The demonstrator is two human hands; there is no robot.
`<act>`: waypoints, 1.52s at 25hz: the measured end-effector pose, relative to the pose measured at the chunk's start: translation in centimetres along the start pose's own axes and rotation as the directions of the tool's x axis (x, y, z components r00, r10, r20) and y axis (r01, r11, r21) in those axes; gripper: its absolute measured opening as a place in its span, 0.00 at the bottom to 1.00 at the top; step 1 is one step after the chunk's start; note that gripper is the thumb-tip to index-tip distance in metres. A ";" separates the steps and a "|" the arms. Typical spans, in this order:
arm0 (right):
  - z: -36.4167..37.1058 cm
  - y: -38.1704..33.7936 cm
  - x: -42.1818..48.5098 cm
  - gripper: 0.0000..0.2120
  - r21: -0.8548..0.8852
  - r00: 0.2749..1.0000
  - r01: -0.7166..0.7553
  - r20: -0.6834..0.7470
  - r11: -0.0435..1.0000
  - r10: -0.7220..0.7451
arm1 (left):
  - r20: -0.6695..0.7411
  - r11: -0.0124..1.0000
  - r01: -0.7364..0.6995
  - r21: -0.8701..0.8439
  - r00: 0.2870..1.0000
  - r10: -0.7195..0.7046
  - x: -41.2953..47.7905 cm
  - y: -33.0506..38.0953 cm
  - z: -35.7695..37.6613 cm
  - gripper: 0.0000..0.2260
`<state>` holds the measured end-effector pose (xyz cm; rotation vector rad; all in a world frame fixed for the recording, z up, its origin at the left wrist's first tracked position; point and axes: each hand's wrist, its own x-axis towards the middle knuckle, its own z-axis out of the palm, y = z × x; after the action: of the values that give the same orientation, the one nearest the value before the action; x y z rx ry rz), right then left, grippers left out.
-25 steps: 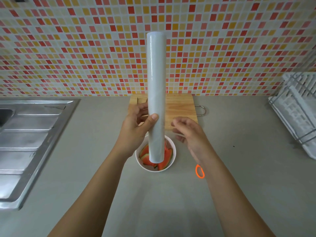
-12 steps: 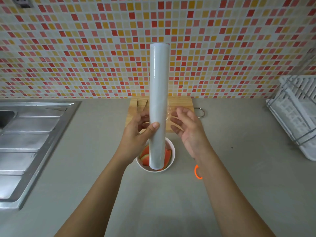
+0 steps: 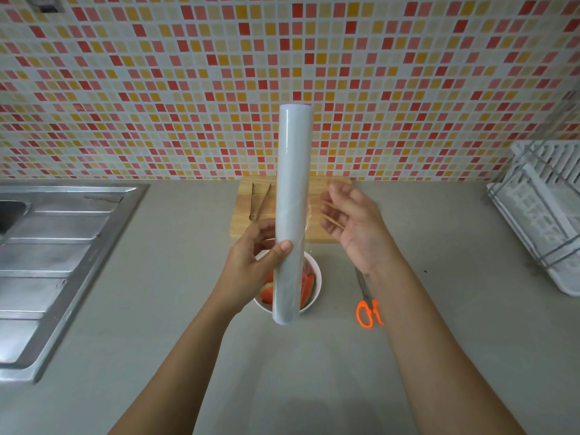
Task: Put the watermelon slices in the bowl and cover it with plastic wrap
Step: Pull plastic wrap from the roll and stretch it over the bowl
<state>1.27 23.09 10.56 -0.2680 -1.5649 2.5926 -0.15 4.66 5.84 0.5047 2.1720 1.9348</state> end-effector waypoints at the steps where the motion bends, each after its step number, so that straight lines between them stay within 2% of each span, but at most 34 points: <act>1: -0.1 0.4 0.0 0.02 -0.092 1.000 -0.013 -0.028 0.996 0.010 | 0.004 1.000 -0.006 -0.001 1.000 0.006 -0.1 -0.2 0.0 0.16; 3: 0.0 1.2 -0.2 0.02 -0.245 0.999 -0.022 -0.034 0.969 0.014 | 0.004 0.999 -0.025 0.021 1.000 0.025 -0.2 -0.2 0.2 0.15; 6: 0.4 1.2 -0.3 0.02 -0.340 0.999 0.007 -0.042 0.940 -0.023 | -0.017 0.997 -0.037 0.072 0.999 0.038 -0.1 0.1 0.1 0.15; 7: 0.5 1.0 -0.2 0.05 -0.314 1.000 -0.007 -0.027 0.949 -0.002 | -0.021 0.996 -0.040 0.082 0.999 0.042 -0.1 0.1 0.0 0.15; 9: 0.6 0.6 0.2 0.11 -0.081 0.995 -0.095 -0.044 0.992 0.092 | -0.018 0.994 -0.040 0.101 0.999 0.042 -0.2 -0.2 -0.1 0.15; 10: 0.5 0.4 0.3 0.10 -0.002 0.990 -0.116 -0.081 0.993 0.116 | -0.019 0.994 -0.032 0.104 0.999 0.034 -0.4 -0.4 0.0 0.16; 12: 0.3 0.6 0.4 0.05 -0.124 0.987 -0.095 -0.143 0.988 0.077 | -0.027 0.997 -0.008 0.077 1.000 0.010 -0.7 -0.8 0.0 0.16; 14: 0.1 1.2 0.0 0.02 -0.299 0.996 -0.057 -0.085 0.953 0.032 | -0.036 0.999 0.001 0.033 0.999 0.000 -0.8 -0.9 0.1 0.17; 17: 0.3 2.0 -0.5 0.04 -0.423 1.000 0.013 -0.014 0.906 -0.021 | -0.046 1.000 -0.015 0.026 0.999 0.016 -0.7 -0.6 0.0 0.17; 20: 0.6 2.2 -0.2 0.03 -0.469 0.996 0.060 -0.035 0.881 -0.086 | -0.063 0.999 -0.016 0.037 0.998 0.019 -0.7 -0.4 0.0 0.17; 22: 1.0 2.2 -0.1 0.03 -0.484 0.999 0.032 -0.004 0.874 -0.039 | -0.084 0.999 -0.014 0.035 0.996 0.017 -0.9 -0.4 0.0 0.17; 24: 1.3 2.2 0.1 0.05 -0.327 0.999 -0.039 0.020 0.944 0.048 | -0.096 0.999 -0.014 0.045 0.995 0.019 -1.0 -0.5 0.1 0.18; 26: 1.2 2.1 0.1 0.04 -0.239 0.999 -0.051 -0.020 0.970 0.047 | -0.100 0.999 -0.002 0.044 0.995 0.006 -1.1 -0.6 0.1 0.19; 28: 0.8 2.2 0.0 0.01 -0.347 0.998 -0.008 -0.061 0.938 -0.014 | -0.098 1.000 0.012 0.020 0.995 -0.010 -1.2 -0.5 0.0 0.19; 30: 1.0 2.5 -0.4 0.03 -0.458 0.998 0.033 -0.033 0.888 -0.054 | -0.103 1.000 0.014 -0.005 0.995 -0.015 -1.1 -0.5 -0.2 0.18; 35: 1.6 2.9 -0.6 0.03 -0.557 0.991 0.089 -0.033 0.826 -0.130 | -0.110 1.000 0.001 0.015 0.994 0.001 -0.9 -0.4 -0.4 0.16; 38: 1.9 2.9 -0.7 0.06 -0.622 0.997 0.071 0.029 0.780 -0.067 | -0.107 1.000 0.001 0.008 0.994 0.000 -1.0 -0.4 -0.3 0.16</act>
<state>1.57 20.02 8.94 -0.2404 -2.3446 1.9266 0.64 3.93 5.39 0.4107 2.2451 1.9971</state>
